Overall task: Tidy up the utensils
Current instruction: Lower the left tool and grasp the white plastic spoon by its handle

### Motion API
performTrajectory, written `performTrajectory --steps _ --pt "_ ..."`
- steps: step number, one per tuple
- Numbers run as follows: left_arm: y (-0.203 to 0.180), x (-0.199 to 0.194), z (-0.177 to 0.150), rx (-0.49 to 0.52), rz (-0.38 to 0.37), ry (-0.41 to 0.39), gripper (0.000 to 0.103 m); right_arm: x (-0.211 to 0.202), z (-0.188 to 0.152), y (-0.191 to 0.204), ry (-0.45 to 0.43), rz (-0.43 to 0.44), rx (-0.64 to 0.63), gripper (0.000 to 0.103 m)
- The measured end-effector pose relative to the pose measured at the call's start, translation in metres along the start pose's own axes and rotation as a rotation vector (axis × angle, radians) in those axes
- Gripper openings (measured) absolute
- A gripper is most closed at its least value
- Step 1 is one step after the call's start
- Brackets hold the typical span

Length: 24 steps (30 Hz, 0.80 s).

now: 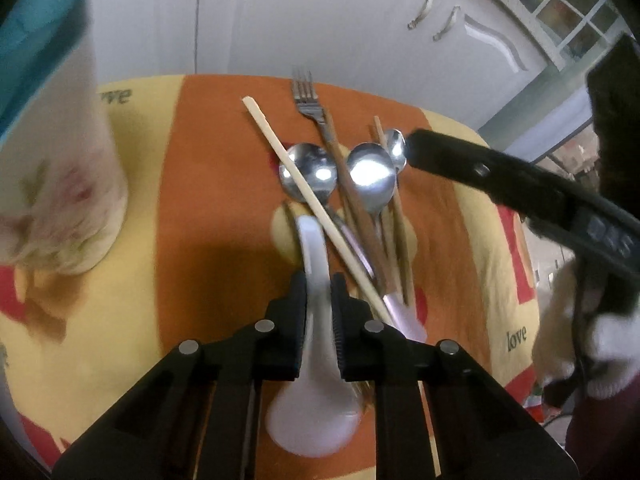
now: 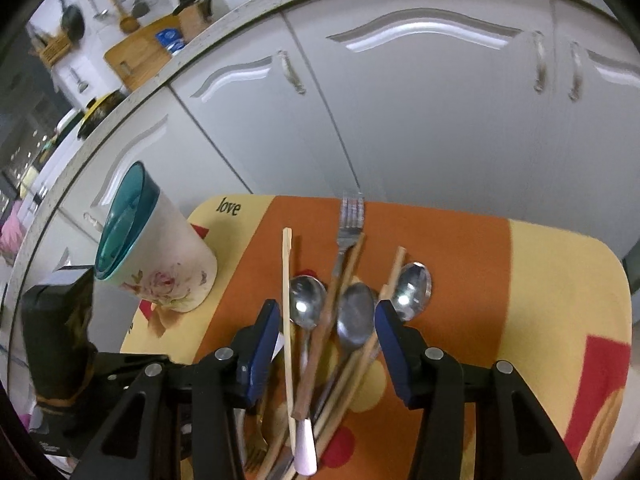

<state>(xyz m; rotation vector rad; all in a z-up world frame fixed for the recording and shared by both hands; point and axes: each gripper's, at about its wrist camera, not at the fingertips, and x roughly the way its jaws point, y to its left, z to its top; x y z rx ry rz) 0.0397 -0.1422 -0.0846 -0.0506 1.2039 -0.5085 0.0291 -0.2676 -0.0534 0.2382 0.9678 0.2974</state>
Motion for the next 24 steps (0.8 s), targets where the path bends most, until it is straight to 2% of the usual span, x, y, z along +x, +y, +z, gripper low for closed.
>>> performTrajectory --steps 8,17,22,24 --pt "0.018 -0.022 -0.013 -0.036 -0.017 -0.031 0.011 0.04 0.024 0.024 0.061 0.012 -0.082 0.049" --pt "0.033 -0.011 -0.013 -0.103 0.001 -0.012 0.011 0.097 0.038 0.05 0.154 -0.008 -0.188 0.042" --pt "0.032 0.003 -0.007 -0.114 0.024 0.019 0.011 0.128 0.039 0.057 0.209 -0.037 -0.235 0.028" --pt "0.03 0.008 -0.001 -0.112 0.036 0.024 0.013 0.13 0.039 0.06 0.187 -0.063 -0.271 0.014"
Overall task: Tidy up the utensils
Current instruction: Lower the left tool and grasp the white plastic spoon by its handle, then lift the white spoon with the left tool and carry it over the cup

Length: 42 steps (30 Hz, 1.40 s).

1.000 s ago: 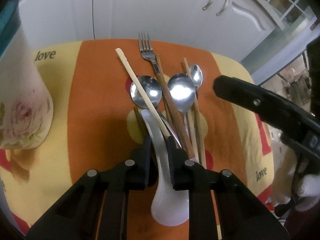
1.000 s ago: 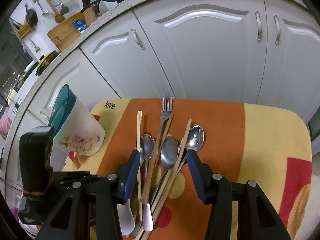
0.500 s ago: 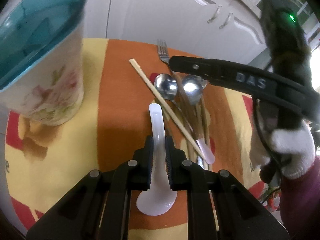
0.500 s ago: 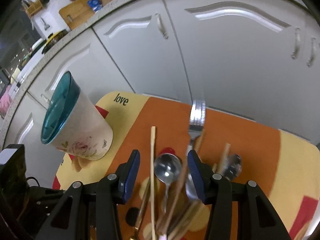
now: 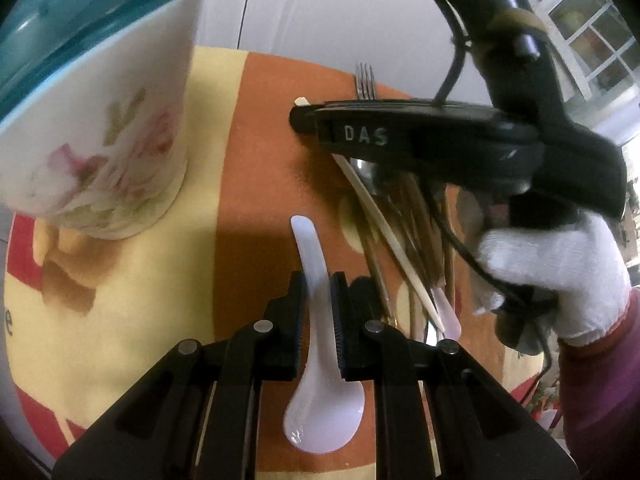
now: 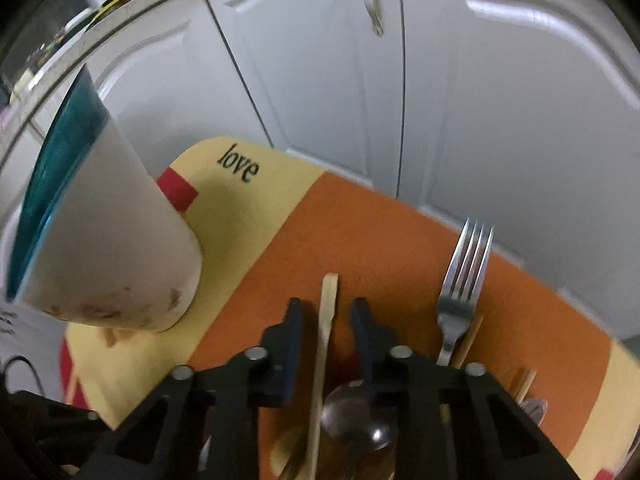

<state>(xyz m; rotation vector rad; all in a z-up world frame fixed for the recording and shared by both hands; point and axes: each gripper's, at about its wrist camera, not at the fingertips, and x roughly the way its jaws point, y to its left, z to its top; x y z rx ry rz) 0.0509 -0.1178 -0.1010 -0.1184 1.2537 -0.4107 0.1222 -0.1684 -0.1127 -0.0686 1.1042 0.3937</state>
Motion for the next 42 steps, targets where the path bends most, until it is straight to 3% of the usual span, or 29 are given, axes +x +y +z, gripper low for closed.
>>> performTrajectory --steps 2,7,9,12,20,27,34,42 --pt "-0.002 0.004 0.004 0.009 0.041 0.004 0.017 -0.001 -0.001 -0.004 -0.005 0.001 0.011 0.007" --pt "-0.003 0.01 0.01 0.009 0.049 0.0 0.02 -0.028 -0.014 -0.022 -0.064 0.047 0.085 0.006" --pt "-0.003 0.012 0.013 0.009 0.041 -0.005 0.013 -0.042 -0.021 -0.025 -0.088 0.067 0.106 0.005" --pt "0.002 0.007 0.01 0.0 -0.003 -0.01 0.012 -0.067 -0.033 -0.03 -0.13 0.089 0.13 0.004" --pt "-0.004 -0.048 -0.011 0.032 -0.049 -0.107 0.011 -0.136 -0.059 -0.032 -0.245 0.151 0.194 0.004" --pt "-0.01 -0.095 -0.023 0.05 -0.078 -0.187 0.011 -0.183 -0.07 -0.008 -0.319 0.147 0.155 0.004" --pt "-0.005 -0.162 -0.012 0.046 -0.104 -0.306 0.011 -0.226 -0.045 0.024 -0.413 0.163 0.098 0.004" --pt "0.031 -0.221 0.046 -0.015 0.004 -0.517 0.011 -0.265 0.009 0.062 -0.565 0.196 0.059 0.004"
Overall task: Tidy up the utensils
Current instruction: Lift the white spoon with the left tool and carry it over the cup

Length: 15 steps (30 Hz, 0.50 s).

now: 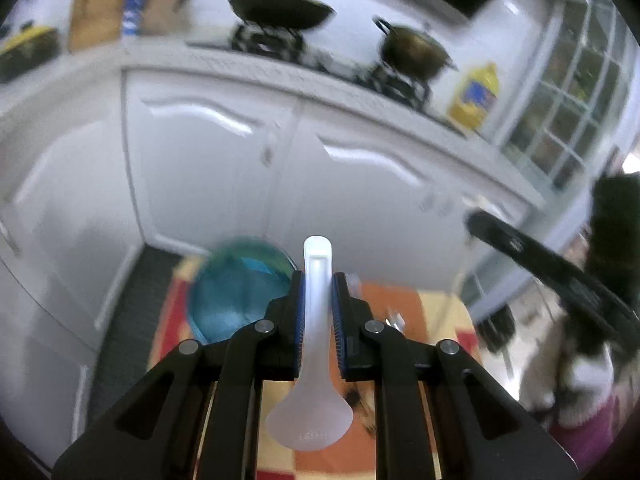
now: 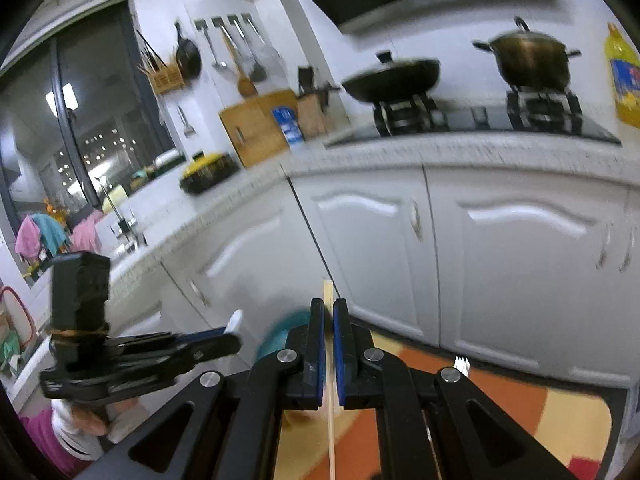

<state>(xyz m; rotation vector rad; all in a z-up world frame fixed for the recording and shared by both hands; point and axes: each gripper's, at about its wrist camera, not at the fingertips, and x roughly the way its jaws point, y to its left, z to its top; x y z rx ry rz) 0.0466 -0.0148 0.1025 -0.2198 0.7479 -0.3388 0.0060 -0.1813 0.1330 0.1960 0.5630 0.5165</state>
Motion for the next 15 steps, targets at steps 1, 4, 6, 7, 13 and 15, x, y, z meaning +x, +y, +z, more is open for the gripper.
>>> performTrajectory --steps 1,4,6,7,13,15 --pt "0.006 0.001 0.008 -0.006 0.017 -0.017 0.011 0.004 0.007 0.005 -0.013 0.004 -0.001 0.004" --pt "0.024 0.016 0.029 -0.03 0.066 -0.062 0.011 0.022 0.024 0.014 -0.045 0.018 -0.001 0.004" --pt "0.036 0.03 0.039 -0.049 0.111 -0.091 0.011 0.033 0.032 0.018 -0.067 0.011 -0.01 0.004" --pt "0.041 0.035 0.042 -0.062 0.12 -0.098 0.011 0.042 0.035 0.021 -0.079 0.003 -0.013 0.004" --pt "0.054 0.06 0.046 -0.065 0.155 -0.144 0.011 0.09 0.041 0.021 -0.079 0.006 -0.003 0.004" --pt "0.053 0.066 0.042 -0.043 0.183 -0.163 0.011 0.102 0.039 0.023 -0.085 -0.018 -0.031 0.004"
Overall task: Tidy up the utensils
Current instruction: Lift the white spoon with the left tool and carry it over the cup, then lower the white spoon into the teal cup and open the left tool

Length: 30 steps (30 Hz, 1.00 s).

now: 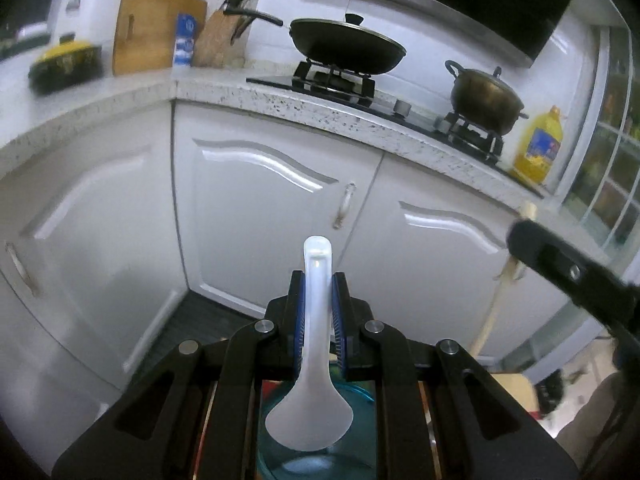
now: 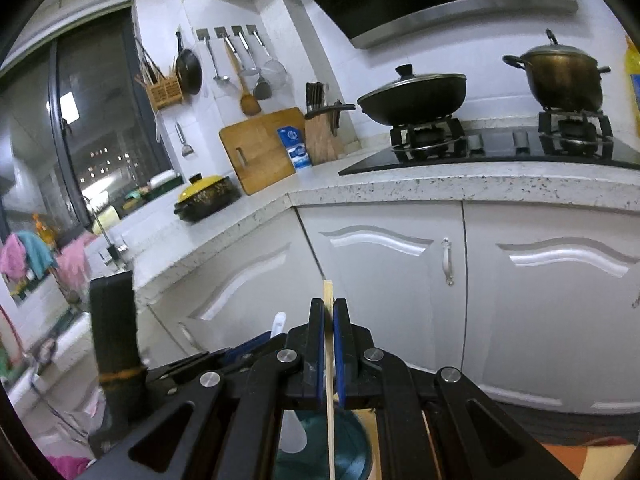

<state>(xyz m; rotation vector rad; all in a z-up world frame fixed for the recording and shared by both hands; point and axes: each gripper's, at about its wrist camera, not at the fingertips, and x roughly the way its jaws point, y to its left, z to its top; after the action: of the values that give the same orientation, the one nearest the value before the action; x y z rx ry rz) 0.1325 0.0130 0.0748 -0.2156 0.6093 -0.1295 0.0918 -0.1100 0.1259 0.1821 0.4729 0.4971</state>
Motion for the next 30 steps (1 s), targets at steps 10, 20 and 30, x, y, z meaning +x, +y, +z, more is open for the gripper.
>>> performTrajectory --steps 10,20,30 --pt "0.007 0.02 -0.03 -0.005 0.145 -0.051 0.011 0.04 -0.033 -0.005 0.03 -0.04 -0.043 0.004" --pt "0.013 0.02 -0.048 -0.042 0.119 0.013 0.011 0.043 -0.062 -0.018 0.127 -0.013 -0.02 0.004" --pt "0.015 0.009 -0.019 -0.121 -0.038 -0.05 0.011 0.027 -0.06 -0.021 0.113 -0.016 0.001 0.004"
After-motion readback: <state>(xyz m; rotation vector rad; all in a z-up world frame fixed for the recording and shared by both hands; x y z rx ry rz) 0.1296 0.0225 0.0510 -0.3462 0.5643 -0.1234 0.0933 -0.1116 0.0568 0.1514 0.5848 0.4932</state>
